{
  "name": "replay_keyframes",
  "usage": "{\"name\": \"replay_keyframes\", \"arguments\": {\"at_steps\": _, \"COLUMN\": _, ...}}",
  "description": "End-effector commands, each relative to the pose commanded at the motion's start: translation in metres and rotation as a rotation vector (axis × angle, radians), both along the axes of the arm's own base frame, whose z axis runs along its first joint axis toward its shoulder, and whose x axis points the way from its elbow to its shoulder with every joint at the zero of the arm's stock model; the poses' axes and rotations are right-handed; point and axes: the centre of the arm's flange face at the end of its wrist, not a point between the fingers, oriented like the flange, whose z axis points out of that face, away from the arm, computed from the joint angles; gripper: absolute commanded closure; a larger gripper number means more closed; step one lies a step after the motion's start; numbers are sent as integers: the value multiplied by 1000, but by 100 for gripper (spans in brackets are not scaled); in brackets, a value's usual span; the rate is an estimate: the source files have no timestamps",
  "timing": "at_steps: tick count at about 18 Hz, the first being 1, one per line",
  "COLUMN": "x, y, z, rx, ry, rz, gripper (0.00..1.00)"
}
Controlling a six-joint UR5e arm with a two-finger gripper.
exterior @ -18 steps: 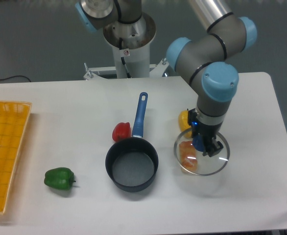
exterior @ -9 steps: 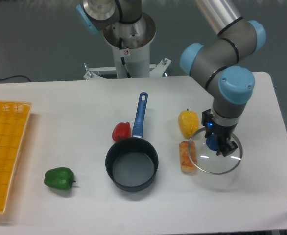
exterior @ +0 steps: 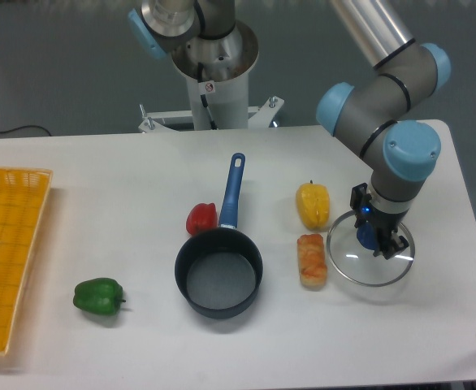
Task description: Open the lid
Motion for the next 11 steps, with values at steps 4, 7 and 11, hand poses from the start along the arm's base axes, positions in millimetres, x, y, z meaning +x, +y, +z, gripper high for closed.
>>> {"name": "replay_keyframes", "arguments": {"at_steps": 4, "x": -4, "y": 2, "z": -11, "rx": 3, "ry": 9, "rz": -11, "gripper": 40}}
{"name": "replay_keyframes", "arguments": {"at_steps": 7, "x": -5, "y": 0, "z": -20, "rx": -21, "ry": 7, "rz": -10, "gripper": 40}}
{"name": "replay_keyframes", "arguments": {"at_steps": 11, "x": -6, "y": -2, "z": -28, "rx": -40, "ry": 0, "rz": -9, "gripper": 40}}
